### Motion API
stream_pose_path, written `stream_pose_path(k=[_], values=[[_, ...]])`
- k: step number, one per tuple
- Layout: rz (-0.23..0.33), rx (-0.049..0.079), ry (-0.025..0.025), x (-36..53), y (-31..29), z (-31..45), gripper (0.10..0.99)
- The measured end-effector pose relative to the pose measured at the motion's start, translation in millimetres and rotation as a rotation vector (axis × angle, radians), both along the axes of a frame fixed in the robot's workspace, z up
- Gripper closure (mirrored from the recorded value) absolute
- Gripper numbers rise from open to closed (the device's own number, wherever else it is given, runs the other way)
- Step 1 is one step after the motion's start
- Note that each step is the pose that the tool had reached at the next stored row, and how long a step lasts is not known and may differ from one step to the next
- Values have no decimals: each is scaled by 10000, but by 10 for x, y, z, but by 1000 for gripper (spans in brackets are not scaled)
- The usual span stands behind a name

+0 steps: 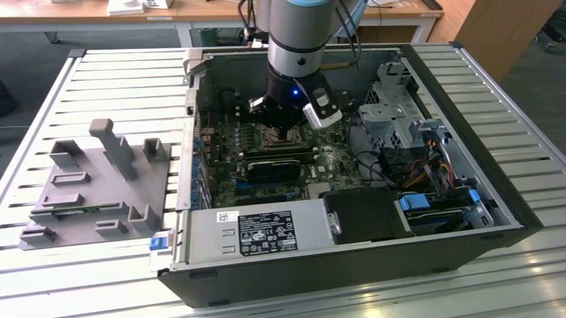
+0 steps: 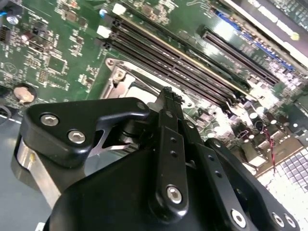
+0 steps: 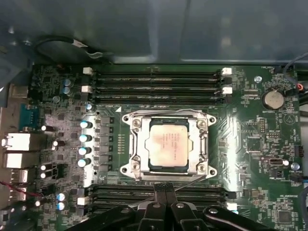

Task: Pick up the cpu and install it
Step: 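Install the second cpu locking lever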

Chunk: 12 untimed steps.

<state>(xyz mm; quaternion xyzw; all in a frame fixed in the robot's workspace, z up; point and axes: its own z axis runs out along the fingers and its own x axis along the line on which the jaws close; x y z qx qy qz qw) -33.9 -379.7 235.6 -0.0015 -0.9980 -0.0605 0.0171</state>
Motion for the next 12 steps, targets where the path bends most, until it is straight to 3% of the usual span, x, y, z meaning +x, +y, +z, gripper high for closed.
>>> stream_pose_path(k=[6,12], values=[[2,0,1,-10,-1,-16,980],[2,40,19,-14,-6,-88,980]])
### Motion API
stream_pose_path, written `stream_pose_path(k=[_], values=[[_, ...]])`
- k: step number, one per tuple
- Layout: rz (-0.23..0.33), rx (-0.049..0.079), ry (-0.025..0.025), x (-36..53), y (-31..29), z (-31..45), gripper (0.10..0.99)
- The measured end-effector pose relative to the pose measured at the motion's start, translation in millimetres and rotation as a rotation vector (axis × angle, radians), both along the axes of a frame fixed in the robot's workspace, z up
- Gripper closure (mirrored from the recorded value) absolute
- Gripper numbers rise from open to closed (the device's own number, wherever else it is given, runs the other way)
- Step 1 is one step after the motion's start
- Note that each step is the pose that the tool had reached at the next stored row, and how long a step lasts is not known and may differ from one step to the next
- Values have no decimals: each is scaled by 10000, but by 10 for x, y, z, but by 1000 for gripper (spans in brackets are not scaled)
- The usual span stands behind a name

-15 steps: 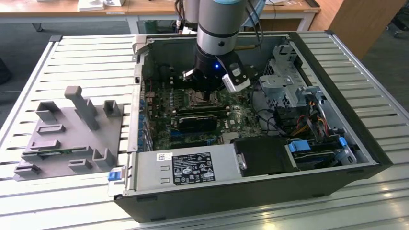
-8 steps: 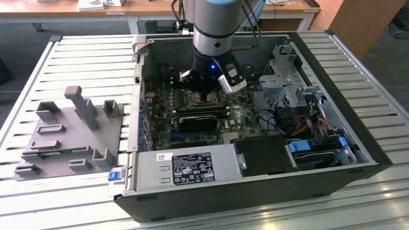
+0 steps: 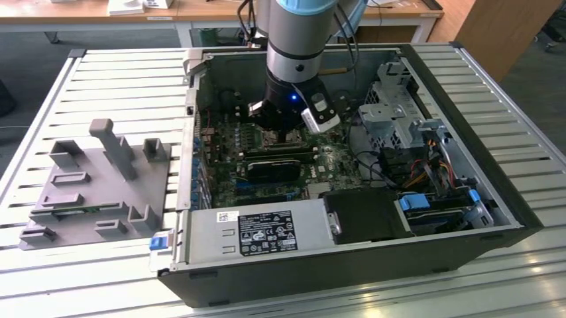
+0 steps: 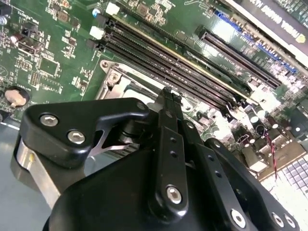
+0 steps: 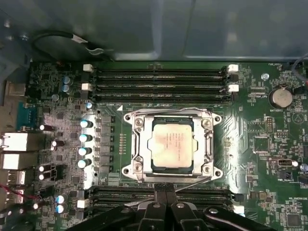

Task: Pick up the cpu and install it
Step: 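Install the second cpu locking lever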

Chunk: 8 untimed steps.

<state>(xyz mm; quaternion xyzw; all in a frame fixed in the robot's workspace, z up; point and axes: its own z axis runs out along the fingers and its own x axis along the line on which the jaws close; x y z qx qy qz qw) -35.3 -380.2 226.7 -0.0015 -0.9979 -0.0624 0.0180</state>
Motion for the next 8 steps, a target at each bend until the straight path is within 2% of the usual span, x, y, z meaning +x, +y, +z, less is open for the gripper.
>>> stream_pose_path(k=[3,4,8], values=[[-1,373,-1,-15,-24,-1,980],[-2,421,-1,-23,-39,-2,980],[-2,470,0,-67,-112,-6,980]])
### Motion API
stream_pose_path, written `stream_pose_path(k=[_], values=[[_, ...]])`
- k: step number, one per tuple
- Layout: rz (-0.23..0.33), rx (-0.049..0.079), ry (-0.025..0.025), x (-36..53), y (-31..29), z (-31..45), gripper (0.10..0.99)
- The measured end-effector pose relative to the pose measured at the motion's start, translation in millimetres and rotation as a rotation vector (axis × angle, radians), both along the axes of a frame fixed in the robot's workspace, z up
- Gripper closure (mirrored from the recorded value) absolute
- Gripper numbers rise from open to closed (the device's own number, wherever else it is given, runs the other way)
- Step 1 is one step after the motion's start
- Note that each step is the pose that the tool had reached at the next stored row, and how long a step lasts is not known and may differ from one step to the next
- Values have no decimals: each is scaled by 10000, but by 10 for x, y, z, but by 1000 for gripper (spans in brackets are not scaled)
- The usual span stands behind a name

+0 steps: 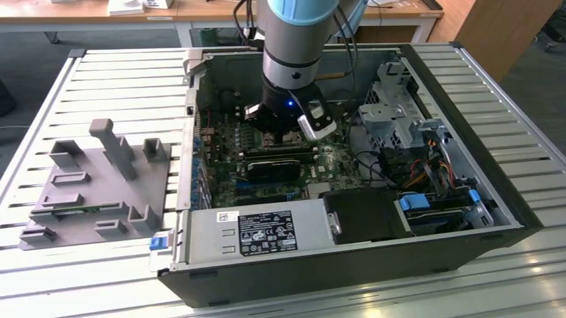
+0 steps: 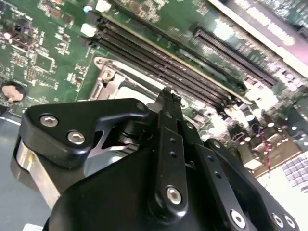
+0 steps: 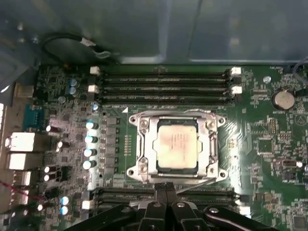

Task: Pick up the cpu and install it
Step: 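Install the second cpu locking lever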

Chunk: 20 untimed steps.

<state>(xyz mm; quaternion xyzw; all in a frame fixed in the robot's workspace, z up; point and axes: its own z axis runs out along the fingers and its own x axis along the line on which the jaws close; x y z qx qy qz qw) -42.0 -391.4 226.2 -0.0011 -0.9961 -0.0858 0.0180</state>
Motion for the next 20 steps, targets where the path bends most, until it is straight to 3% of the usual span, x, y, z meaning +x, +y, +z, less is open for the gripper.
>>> stream_pose_path(k=[6,14,18,20], values=[[1,94,-2,-98,-43,-22,980],[0,150,0,-105,-44,-151,980],[-1,503,0,-107,-61,-163,980],[-1,569,-1,-108,-81,-167,980]])
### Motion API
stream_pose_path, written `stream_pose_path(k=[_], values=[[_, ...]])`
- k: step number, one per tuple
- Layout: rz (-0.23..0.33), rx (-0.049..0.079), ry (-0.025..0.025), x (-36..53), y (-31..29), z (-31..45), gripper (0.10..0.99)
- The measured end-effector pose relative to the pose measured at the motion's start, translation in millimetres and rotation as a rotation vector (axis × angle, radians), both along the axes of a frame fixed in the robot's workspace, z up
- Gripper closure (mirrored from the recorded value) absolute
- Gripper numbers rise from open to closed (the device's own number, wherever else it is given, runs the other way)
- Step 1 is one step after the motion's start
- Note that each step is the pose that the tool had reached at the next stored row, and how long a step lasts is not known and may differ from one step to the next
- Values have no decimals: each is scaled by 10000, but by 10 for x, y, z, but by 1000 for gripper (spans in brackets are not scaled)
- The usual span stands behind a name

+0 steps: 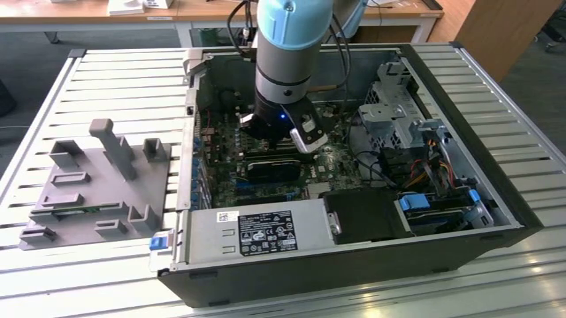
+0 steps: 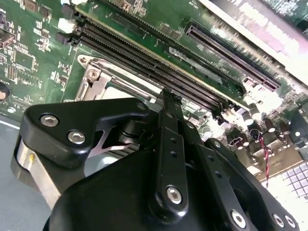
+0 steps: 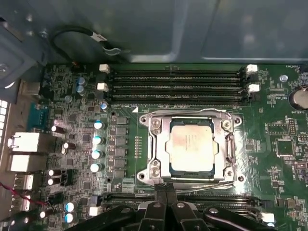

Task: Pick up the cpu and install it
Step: 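Install the second cpu locking lever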

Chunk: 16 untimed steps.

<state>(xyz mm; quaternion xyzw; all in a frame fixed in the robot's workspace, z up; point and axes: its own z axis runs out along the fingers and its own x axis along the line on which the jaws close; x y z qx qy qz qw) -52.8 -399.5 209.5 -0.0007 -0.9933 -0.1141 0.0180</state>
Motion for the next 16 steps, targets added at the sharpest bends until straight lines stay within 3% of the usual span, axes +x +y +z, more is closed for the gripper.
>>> stream_pose_path(k=[4,10,11,16], values=[[-2,79,1,-30,-53,-4,980],[0,319,2,-116,-89,-19,980],[-1,851,51,-137,-93,-171,980],[-2,850,51,-137,-94,-171,980]])
